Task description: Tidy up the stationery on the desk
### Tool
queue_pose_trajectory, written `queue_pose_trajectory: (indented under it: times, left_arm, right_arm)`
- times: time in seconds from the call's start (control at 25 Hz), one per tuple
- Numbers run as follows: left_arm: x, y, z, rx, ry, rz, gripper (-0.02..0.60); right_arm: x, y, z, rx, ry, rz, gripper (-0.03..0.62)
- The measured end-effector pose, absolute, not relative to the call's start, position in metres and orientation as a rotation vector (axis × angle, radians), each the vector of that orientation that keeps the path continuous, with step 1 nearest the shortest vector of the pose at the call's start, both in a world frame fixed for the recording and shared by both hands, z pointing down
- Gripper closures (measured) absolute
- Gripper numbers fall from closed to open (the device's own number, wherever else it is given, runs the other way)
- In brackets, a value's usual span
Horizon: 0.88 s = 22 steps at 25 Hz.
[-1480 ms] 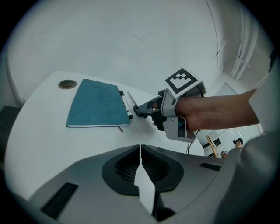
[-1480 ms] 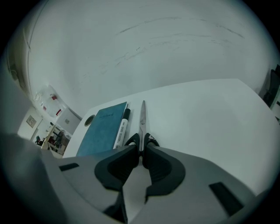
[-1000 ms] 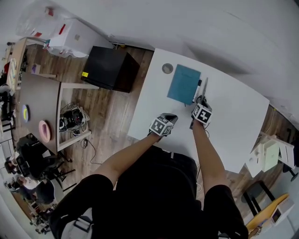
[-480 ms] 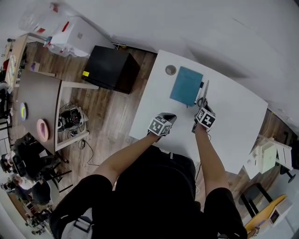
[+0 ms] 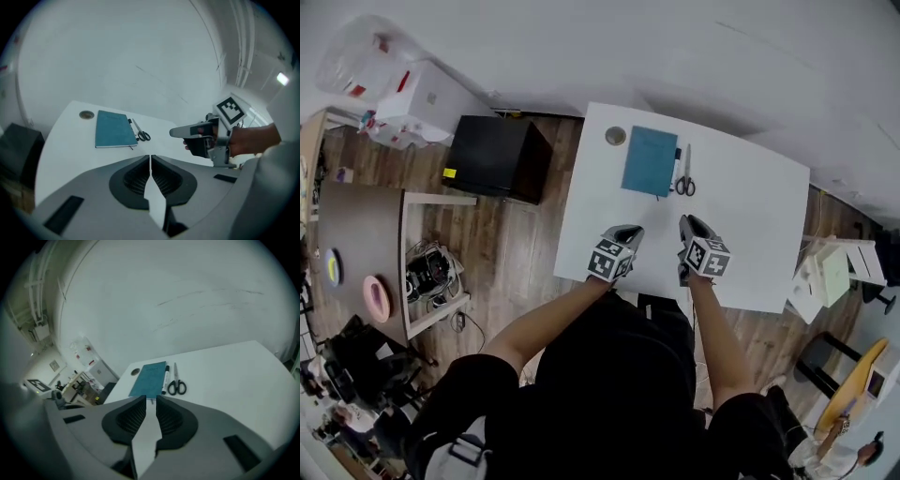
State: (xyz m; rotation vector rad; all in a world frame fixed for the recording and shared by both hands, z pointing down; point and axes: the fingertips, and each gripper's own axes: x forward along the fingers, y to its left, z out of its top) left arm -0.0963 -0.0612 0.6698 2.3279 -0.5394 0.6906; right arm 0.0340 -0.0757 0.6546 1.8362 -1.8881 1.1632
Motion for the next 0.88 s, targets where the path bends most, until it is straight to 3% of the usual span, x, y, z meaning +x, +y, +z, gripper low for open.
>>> queue_pose_trajectory:
  times: [0.36,0.68,0.88]
  left_arm:
    - [-0.067,0.0,0.586,2.548,-0.577,0.536,0.568]
    - [-0.022,0.138,0.53,2.606,-0.786,0.367,0.568]
    - [-0.015,0.232,0.507,2.646,-0.803,0.308,0.568]
  right_arm:
    - [-0.026,0.036,0.588,1.752,-2.147,1.09,0.555]
    - [0.024,0.166,0.52,1.841,-2.26,0.732,0.554]
    - [0.02,0.239,0.487,1.837,-2.328,0.598,0.554]
